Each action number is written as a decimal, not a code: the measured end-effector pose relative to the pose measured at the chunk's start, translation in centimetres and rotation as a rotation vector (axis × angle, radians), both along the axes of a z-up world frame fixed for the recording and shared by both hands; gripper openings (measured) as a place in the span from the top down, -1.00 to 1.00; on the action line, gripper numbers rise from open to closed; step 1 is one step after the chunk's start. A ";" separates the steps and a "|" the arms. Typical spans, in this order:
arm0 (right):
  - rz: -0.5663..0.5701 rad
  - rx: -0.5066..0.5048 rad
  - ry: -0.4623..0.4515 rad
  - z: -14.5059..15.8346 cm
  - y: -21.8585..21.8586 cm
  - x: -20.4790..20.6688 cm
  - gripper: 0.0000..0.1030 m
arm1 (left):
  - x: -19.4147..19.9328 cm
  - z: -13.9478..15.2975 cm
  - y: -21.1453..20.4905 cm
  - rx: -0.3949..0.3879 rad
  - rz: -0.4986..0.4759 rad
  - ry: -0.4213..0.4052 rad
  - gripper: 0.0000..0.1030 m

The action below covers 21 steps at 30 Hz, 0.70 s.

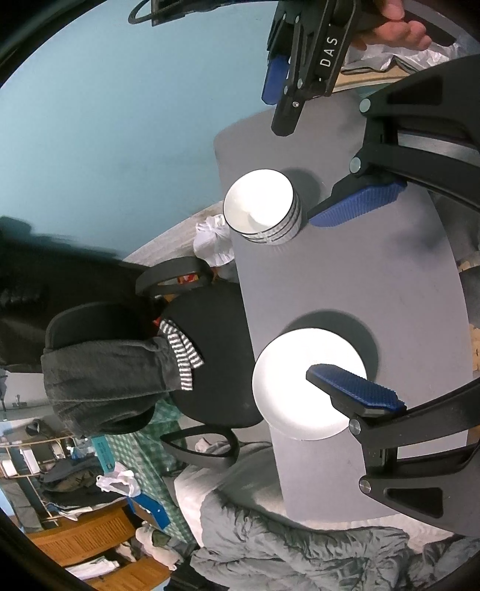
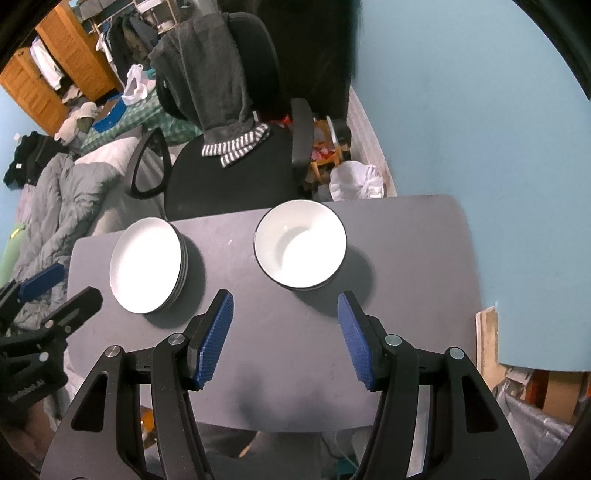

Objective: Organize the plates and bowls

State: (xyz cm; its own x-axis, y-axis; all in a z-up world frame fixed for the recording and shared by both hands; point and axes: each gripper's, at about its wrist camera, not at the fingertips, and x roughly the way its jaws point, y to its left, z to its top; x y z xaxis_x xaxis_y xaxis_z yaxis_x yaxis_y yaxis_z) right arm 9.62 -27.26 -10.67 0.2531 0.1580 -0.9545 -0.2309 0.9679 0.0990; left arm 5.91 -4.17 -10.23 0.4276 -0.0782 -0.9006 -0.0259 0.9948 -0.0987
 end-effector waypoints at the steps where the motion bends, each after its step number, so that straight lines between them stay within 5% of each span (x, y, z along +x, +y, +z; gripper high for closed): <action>1: 0.003 -0.005 0.005 -0.2 0.1 0.2 -0.12 | 0.1 -0.1 0.1 0.000 0.000 0.006 -0.51; 21: 0.051 -0.019 0.132 -6.2 -3.7 6.2 -0.12 | 7.6 -6.9 -4.5 -0.073 -0.051 0.162 -0.51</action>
State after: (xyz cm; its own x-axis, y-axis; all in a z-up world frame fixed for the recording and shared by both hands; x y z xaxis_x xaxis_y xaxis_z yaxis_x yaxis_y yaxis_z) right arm 15.86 -30.97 -16.87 0.1167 0.1491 -0.9819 -0.2664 0.9571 0.1137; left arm 13.55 -8.64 -17.09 0.2711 -0.1638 -0.9485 0.0025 0.9855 -0.1695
